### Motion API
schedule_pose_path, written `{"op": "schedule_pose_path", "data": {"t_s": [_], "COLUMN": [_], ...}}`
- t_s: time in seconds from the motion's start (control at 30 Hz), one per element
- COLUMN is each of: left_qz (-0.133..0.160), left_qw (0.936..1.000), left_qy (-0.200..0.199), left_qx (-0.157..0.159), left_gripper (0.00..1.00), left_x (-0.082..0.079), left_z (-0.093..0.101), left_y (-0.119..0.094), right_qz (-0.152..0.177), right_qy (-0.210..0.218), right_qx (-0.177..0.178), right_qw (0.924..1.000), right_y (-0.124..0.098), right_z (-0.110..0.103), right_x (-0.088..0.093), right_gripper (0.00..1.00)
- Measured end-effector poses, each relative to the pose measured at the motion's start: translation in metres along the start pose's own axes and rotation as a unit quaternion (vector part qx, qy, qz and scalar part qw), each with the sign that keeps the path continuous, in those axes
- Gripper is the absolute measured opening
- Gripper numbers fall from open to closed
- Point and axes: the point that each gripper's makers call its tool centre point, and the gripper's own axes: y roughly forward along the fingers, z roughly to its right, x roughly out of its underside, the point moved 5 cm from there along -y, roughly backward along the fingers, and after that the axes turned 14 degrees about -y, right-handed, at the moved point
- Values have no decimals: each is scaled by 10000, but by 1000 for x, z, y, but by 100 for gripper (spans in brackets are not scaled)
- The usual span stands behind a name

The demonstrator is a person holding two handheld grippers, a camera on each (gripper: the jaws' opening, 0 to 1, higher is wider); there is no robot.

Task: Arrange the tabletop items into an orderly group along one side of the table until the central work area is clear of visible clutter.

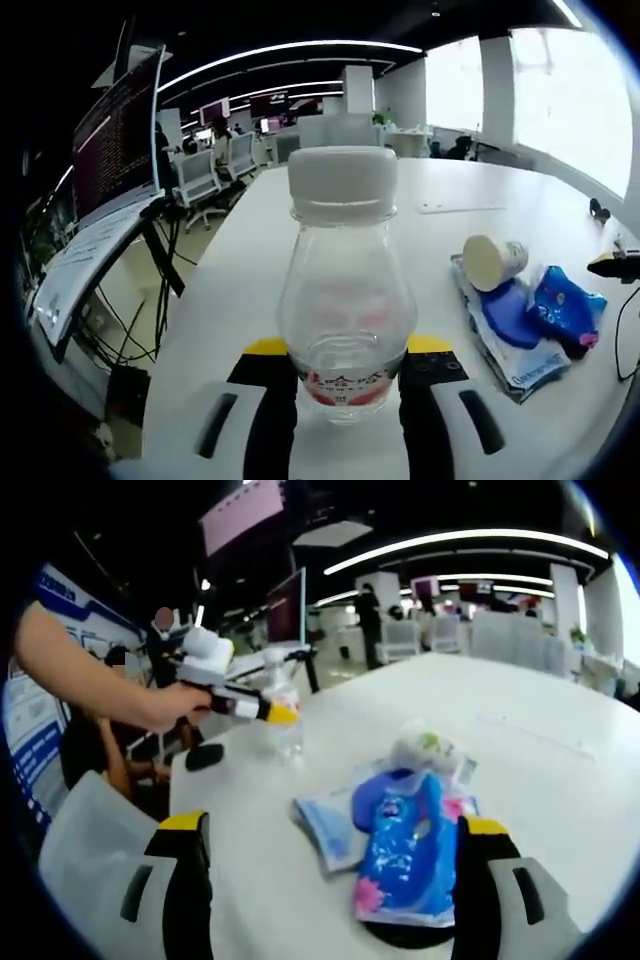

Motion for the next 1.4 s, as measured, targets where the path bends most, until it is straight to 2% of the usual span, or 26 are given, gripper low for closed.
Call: {"op": "schedule_pose_path", "data": {"t_s": [0.57, 1.4], "left_qz": [242, 495], "left_qw": [9996, 9982], "left_qy": [-131, -299], "left_qx": [80, 171], "left_gripper": [38, 38], "left_x": [-18, -44], "left_z": [6, 9], "left_y": [10, 49], "right_qz": [32, -42], "right_qy": [-10, 168], "right_qx": [24, 157], "right_qw": [10000, 9997], "right_y": [0, 0], "right_z": [2, 12], "right_x": [-4, 3], "right_gripper": [100, 100]}}
